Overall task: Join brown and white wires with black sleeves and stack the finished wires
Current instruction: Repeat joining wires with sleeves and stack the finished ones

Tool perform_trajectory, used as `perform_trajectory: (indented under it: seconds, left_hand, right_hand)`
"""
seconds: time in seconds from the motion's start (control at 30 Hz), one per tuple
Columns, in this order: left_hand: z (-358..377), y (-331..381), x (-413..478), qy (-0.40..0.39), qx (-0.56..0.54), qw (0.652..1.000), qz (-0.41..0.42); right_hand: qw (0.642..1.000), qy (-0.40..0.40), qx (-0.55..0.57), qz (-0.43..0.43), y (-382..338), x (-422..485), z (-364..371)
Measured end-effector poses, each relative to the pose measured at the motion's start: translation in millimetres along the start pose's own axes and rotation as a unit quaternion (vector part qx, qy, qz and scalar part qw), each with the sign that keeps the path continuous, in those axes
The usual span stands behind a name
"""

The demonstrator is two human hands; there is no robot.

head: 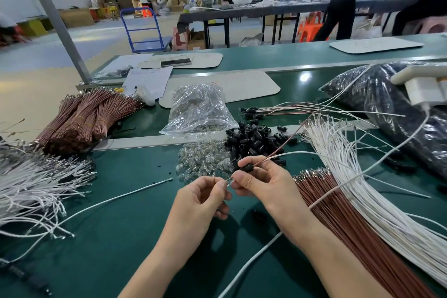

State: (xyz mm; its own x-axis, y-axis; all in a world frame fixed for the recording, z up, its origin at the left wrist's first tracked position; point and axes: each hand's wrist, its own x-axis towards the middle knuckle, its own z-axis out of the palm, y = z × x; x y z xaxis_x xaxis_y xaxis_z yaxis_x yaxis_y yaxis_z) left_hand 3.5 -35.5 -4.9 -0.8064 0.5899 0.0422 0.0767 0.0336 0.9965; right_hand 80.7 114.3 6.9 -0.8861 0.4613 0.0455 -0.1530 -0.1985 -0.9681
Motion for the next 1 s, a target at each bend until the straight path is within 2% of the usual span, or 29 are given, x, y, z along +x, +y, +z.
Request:
perform_trajectory:
  seconds: [0.33, 0.7, 1.0]
  left_hand:
    - [-0.6, -2.3, 0.4, 0.006, 0.025, 1.000, 0.014]
    - [2.7, -3.3, -0.8, 0.004, 0.028, 1.000, 0.011]
    - [-0.5, 0.1, -0.2, -0.009, -0.026, 0.999, -0.020]
  right_hand:
    - [0.999, -0.030, -0.018, 0.038, 0.0, -0.5, 0.7]
    - [0.999, 0.002, -0.047, 0.015, 3.0, -0.7, 1.4]
    - [0.997, -0.024, -0.067, 0.018, 1.4, -0.4, 0.4]
